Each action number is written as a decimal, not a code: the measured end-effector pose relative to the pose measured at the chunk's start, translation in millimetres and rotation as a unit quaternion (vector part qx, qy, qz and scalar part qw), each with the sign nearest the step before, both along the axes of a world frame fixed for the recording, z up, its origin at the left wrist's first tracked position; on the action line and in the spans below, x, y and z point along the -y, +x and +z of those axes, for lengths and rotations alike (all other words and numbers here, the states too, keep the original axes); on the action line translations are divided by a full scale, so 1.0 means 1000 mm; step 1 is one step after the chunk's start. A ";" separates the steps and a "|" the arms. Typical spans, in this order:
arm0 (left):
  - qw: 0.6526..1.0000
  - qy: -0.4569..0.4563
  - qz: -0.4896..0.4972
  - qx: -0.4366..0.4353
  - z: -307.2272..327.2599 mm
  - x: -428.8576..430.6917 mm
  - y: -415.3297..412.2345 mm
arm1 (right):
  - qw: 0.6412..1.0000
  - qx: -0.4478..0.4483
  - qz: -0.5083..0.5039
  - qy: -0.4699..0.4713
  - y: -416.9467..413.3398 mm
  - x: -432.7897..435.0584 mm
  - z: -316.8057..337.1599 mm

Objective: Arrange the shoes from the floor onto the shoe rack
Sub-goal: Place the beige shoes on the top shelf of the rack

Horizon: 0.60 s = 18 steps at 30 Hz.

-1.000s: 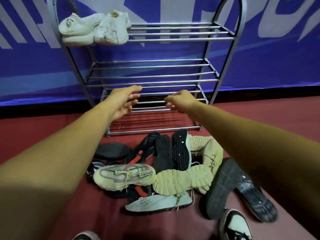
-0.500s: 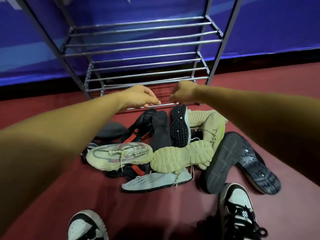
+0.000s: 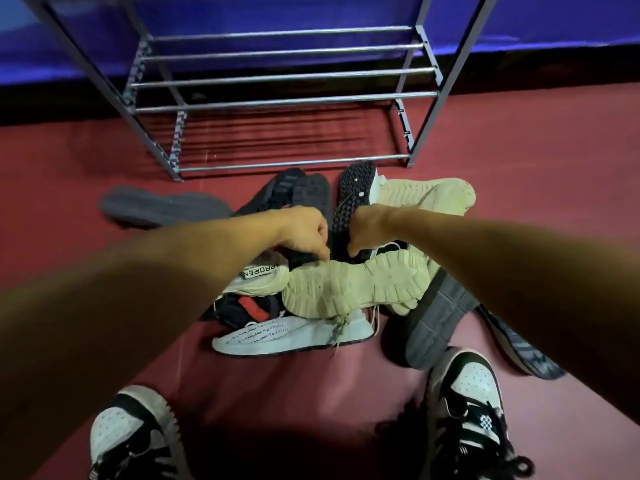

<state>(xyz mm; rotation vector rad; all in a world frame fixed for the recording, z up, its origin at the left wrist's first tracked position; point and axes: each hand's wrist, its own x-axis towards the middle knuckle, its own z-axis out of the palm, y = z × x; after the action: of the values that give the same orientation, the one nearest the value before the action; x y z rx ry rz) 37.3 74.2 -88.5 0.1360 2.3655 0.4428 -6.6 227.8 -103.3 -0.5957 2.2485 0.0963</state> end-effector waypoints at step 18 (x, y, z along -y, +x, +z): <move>0.999 -0.041 -0.023 0.020 -0.013 -0.008 0.025 | 0.995 0.020 0.097 -0.027 0.030 -0.003 0.029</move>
<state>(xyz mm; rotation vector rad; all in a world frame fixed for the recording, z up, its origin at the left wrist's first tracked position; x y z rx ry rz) 62.3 81.8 -101.7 0.1423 2.3330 0.3224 23.1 231.2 -74.4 -0.8361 2.1551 0.1205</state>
